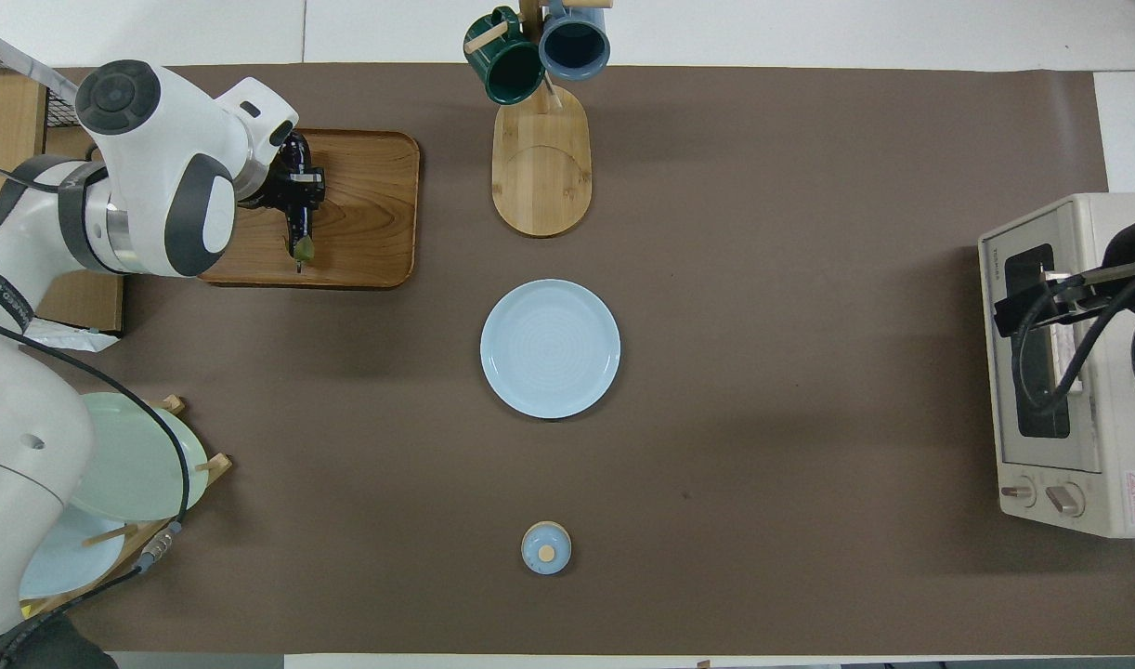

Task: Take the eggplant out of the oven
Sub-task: 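Lower the eggplant onto the wooden tray and open the left gripper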

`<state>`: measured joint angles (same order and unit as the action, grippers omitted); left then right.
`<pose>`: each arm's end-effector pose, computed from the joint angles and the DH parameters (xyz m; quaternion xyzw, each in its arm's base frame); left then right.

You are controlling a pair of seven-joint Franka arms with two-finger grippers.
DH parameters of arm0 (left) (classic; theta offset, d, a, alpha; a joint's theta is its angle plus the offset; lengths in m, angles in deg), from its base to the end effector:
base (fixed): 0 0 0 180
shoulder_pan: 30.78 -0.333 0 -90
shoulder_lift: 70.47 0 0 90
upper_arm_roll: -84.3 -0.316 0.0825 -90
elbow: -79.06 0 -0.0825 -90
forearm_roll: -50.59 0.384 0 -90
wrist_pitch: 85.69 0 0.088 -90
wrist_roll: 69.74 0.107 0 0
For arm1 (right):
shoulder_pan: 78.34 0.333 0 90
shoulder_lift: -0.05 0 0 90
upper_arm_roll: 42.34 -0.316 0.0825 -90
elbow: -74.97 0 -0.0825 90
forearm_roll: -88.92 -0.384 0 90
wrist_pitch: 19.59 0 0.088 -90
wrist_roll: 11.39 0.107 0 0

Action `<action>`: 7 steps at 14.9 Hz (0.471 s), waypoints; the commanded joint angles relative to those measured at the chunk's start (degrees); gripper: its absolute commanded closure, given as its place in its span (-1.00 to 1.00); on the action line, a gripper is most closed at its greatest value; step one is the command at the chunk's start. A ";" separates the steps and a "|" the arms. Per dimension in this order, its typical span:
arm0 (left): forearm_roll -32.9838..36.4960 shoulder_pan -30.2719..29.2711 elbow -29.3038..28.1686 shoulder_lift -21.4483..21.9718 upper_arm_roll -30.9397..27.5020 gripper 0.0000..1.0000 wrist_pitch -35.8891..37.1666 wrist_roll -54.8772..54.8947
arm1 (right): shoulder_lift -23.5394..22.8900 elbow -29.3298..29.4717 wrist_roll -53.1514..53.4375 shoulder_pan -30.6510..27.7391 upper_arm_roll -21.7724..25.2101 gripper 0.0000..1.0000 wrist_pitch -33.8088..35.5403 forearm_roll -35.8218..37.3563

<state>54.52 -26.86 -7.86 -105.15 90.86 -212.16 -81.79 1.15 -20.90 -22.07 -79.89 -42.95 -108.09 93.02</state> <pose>0.7056 -0.1145 0.3180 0.9990 0.0061 0.0431 0.0122 0.5416 -0.0166 0.5851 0.9942 0.0857 -0.0580 0.0301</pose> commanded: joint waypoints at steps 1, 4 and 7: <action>1.43 -0.05 -1.33 0.76 -0.15 1.00 -1.14 0.80 | 1.10 -0.73 0.30 1.89 2.01 -1.00 0.87 -1.47; 1.43 0.21 -1.24 0.85 -0.15 -0.02 -0.70 0.71 | 1.10 -0.82 0.30 2.43 3.25 -1.00 0.26 -1.47; 1.43 0.40 -0.89 1.02 -0.24 -1.00 0.70 0.71 | 1.01 -0.73 0.13 2.07 3.16 -1.00 0.26 -1.56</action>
<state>54.55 -26.62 -7.87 -105.14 90.92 -212.04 -81.25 1.42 -20.94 -22.07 -77.80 -40.14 -107.76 93.01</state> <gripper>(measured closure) 0.374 0.000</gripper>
